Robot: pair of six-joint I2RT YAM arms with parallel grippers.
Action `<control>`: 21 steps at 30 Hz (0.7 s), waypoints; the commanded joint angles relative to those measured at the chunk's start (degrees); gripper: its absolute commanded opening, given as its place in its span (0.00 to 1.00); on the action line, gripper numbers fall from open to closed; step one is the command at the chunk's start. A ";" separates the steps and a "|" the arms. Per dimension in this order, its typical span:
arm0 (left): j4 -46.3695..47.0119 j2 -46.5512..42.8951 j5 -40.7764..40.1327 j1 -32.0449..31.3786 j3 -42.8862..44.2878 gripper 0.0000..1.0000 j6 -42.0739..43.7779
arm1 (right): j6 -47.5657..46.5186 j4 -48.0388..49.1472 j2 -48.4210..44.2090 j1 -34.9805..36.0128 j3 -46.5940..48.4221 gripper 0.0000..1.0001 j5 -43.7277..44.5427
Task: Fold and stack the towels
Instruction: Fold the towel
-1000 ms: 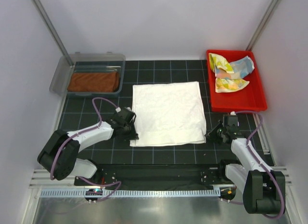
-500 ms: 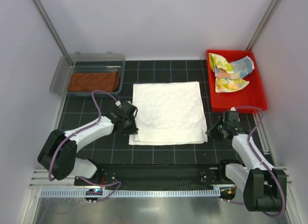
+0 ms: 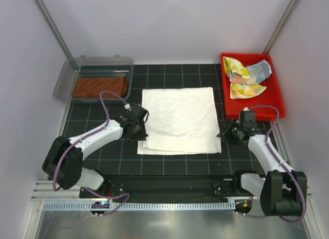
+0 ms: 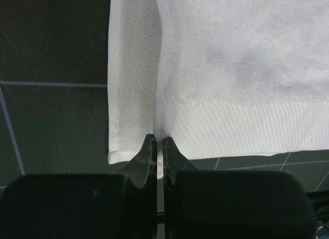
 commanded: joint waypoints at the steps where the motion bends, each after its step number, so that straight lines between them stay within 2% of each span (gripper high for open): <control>1: -0.94 1.45 -3.39 -0.05 -0.29 0.00 1.74 | -2.13 1.22 1.67 0.31 -0.24 0.38 -4.22; 7: -0.24 4.78 -3.93 -0.05 -0.82 0.00 2.53 | -1.34 5.17 1.06 0.40 -4.63 0.41 -7.39; 11: 1.25 7.51 -4.36 -0.05 -1.35 0.00 2.70 | 0.24 5.01 1.67 0.40 -5.43 0.41 -3.44; 15: 1.70 9.27 -5.94 0.04 -1.26 0.00 2.97 | 0.86 4.92 1.41 0.48 -5.78 0.46 -1.15; 21: 2.31 11.47 -6.29 0.92 -1.52 0.00 3.41 | 1.21 7.82 0.88 0.48 -8.06 0.46 -2.55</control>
